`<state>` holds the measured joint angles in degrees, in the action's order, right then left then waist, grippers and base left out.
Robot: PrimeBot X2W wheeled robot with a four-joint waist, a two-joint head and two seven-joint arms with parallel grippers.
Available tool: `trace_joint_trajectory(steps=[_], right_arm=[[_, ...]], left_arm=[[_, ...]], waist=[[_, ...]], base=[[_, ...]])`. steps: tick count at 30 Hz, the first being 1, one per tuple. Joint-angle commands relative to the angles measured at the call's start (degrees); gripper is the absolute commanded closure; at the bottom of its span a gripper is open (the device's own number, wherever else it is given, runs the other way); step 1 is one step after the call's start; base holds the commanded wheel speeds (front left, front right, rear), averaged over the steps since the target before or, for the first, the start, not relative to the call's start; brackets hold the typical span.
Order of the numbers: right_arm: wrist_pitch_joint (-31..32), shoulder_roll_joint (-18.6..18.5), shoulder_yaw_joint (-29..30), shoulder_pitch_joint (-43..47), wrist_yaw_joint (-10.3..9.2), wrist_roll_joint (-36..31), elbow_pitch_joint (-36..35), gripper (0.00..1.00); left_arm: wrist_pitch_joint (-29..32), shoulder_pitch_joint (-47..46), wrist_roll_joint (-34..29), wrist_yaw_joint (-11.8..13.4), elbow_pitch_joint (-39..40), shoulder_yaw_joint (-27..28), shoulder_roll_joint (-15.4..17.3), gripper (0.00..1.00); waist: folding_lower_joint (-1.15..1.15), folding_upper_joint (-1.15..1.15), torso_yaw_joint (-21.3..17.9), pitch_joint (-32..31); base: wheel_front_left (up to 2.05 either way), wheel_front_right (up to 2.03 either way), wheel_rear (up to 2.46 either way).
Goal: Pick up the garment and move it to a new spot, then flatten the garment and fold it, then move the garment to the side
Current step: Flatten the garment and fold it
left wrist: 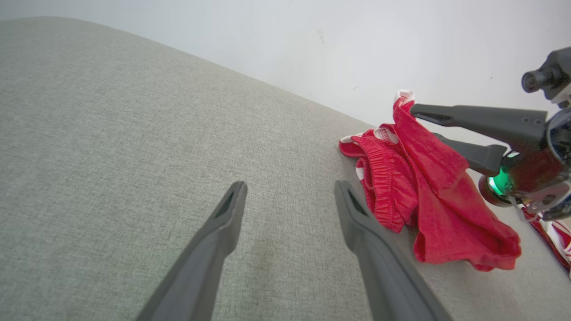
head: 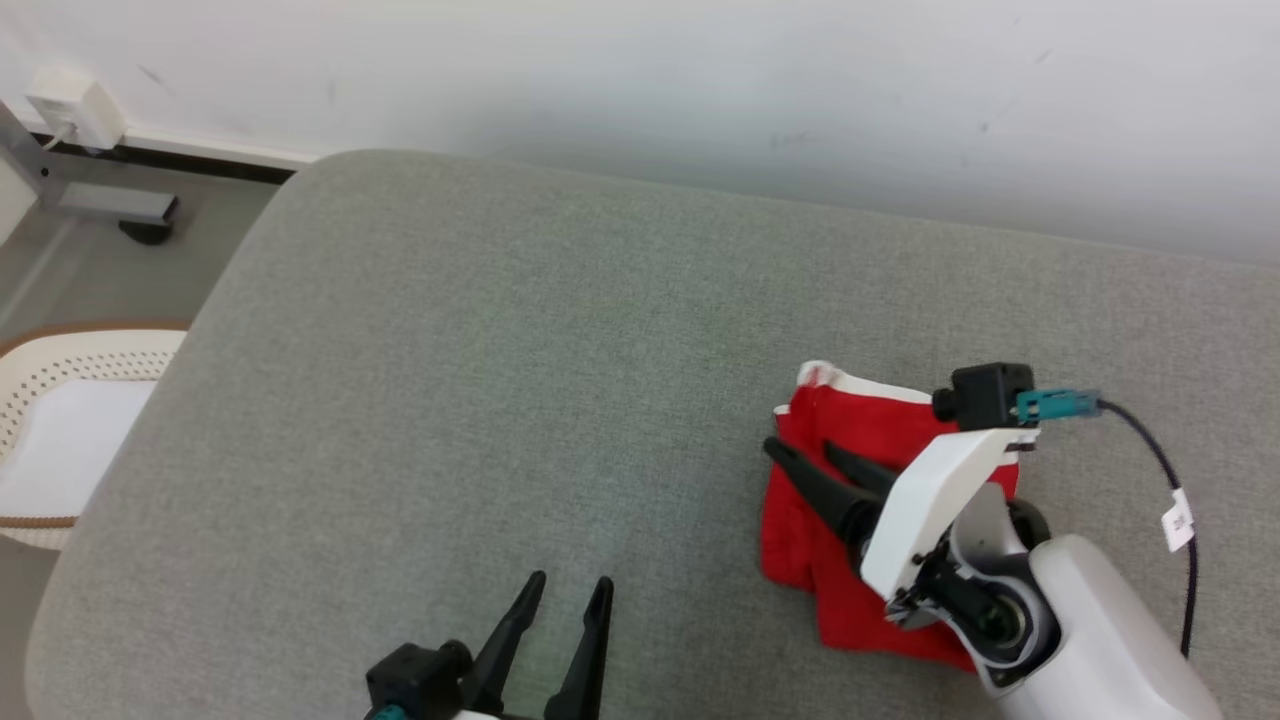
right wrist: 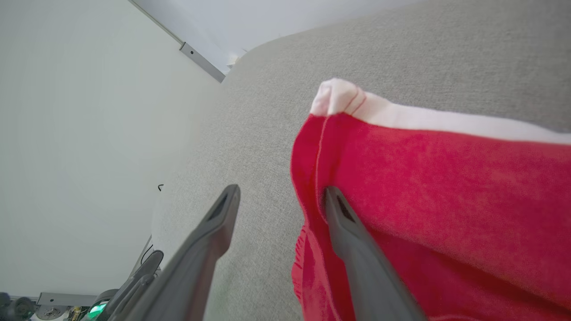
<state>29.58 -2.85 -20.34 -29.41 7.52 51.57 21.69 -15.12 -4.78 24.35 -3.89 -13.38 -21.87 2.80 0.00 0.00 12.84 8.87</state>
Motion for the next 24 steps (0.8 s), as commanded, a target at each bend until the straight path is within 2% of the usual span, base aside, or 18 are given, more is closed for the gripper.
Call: trace_joint_trajectory(steps=[1,8,13,17,21,22,24], right_arm=[[-1.34,-0.13,-1.53,-0.7,-0.09,0.97,0.46,0.0],[-6.86,-0.13,-8.52,0.36,-0.09,4.61,-0.63,0.0],[-12.34,-0.39,-8.74,2.53,-0.09,0.53,-4.17,0.0],[-17.21,-4.44,-6.05,6.5,-0.1,-5.45,-9.85,0.0],[-22.8,-10.53,-1.87,12.11,-0.09,-13.39,-14.91,0.0],[-22.8,-10.53,-1.87,12.11,-0.09,-13.39,-14.91,0.0],[-25.31,-13.06,0.77,15.43,-0.09,-16.51,-16.36,0.0]], left_arm=[[0.0,0.72,0.34,0.11,-0.3,0.34,0.21,0.0],[0.0,2.02,0.28,0.29,-1.14,1.57,0.21,0.0],[0.0,3.37,0.11,0.59,-0.75,2.96,0.2,0.0],[0.0,4.56,-1.06,0.6,-0.16,4.41,0.21,0.0],[0.0,6.11,-1.82,0.56,0.44,5.97,0.22,0.0],[0.0,6.11,-1.82,0.56,0.44,5.97,0.22,0.0],[0.0,6.82,-2.65,0.54,0.87,6.71,0.22,0.0]], waist=[[0.0,0.0,-0.34,-0.54],[0.0,0.0,-1.51,-3.26],[0.0,0.0,-2.64,-5.41],[0.0,0.0,-3.97,-7.19],[0.0,0.0,-5.34,-8.9],[0.0,0.0,-5.34,-8.9],[0.0,0.0,-6.23,-9.6]], base=[[0.0,0.0,0.0],[0.0,0.0,0.0],[0.0,0.0,0.0],[0.0,0.0,0.0],[0.0,0.0,0.0],[0.0,0.0,0.0],[0.0,0.0,0.0]])
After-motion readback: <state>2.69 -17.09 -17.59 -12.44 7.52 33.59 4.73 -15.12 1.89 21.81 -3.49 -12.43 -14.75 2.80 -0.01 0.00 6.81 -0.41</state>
